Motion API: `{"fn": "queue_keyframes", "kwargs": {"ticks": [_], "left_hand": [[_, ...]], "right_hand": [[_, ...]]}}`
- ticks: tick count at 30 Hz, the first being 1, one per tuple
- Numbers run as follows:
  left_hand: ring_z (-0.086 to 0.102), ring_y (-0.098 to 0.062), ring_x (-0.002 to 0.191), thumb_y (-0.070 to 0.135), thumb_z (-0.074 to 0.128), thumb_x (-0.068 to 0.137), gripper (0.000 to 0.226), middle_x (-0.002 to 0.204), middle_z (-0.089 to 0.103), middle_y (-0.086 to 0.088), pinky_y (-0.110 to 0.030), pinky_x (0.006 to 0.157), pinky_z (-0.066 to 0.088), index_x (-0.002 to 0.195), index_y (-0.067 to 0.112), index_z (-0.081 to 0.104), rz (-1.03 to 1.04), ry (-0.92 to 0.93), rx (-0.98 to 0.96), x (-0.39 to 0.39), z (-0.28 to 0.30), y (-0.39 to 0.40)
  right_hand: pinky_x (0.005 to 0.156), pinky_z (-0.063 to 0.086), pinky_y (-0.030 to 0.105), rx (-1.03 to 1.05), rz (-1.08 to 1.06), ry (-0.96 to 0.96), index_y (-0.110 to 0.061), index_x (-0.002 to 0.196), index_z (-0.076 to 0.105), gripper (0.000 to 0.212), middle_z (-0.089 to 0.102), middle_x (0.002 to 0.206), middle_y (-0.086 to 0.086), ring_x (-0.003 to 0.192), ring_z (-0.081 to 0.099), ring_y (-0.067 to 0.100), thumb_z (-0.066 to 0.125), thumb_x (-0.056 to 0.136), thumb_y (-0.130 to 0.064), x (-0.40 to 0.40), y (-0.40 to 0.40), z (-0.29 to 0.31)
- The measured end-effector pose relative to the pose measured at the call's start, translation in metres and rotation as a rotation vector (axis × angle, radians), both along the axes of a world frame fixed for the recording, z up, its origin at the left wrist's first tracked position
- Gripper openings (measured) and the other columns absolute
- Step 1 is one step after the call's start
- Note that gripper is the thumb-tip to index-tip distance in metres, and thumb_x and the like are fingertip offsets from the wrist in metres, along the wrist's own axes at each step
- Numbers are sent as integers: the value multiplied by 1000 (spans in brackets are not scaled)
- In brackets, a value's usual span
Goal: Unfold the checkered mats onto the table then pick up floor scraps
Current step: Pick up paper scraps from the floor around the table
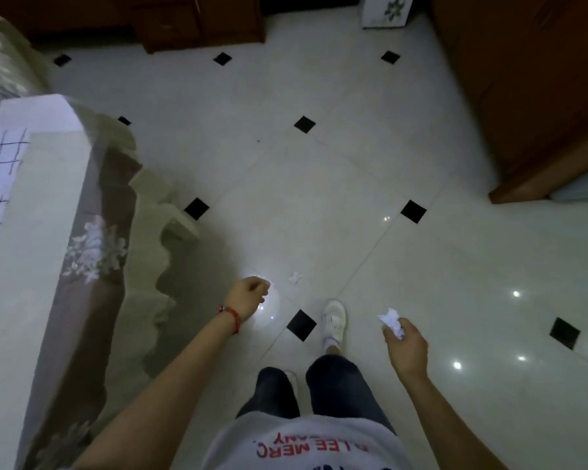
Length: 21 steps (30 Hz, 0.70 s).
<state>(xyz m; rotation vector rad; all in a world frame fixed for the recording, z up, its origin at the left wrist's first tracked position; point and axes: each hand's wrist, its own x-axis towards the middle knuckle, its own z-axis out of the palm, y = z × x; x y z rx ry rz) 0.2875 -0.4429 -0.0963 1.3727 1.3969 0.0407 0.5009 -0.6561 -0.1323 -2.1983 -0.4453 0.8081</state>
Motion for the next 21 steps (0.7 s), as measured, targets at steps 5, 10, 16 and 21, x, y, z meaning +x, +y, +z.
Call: {"fn": "queue_keyframes", "kwargs": {"ticks": [5, 10, 16, 21], "left_hand": [[54, -17, 68, 14, 47, 92, 19, 85, 57, -10, -19, 55, 40, 97, 2, 60, 94, 76, -59, 51, -22, 36], [56, -20, 79, 16, 46, 93, 24, 92, 58, -10, -22, 59, 41, 105, 1, 59, 85, 168, -171, 80, -59, 62], [62, -25, 84, 19, 52, 90, 22, 100, 66, -19, -27, 73, 46, 103, 5, 62, 41, 269, -174, 101, -140, 107], [60, -32, 99, 30, 51, 91, 33, 108, 64, -18, -33, 86, 47, 118, 13, 54, -74, 364, -196, 115, -253, 130]], "right_hand": [[62, 37, 7, -58, 64, 78, 6, 77, 62, 20, 58, 77, 6, 76, 53, 19, 54, 90, -6, 69, 63, -25], [59, 36, 15, -84, 162, 58, -12, 55, 42, 37, 51, 64, 6, 65, 48, 19, 56, 90, -10, 126, 139, -45], [65, 36, 25, -177, 352, 31, -14, 62, 56, 28, 55, 68, 5, 72, 55, 22, 56, 90, -12, 155, 210, -111], [61, 27, 19, -249, 345, 0, -17, 62, 53, 28, 64, 81, 14, 82, 61, 28, 57, 89, -14, 165, 241, -213]]}}
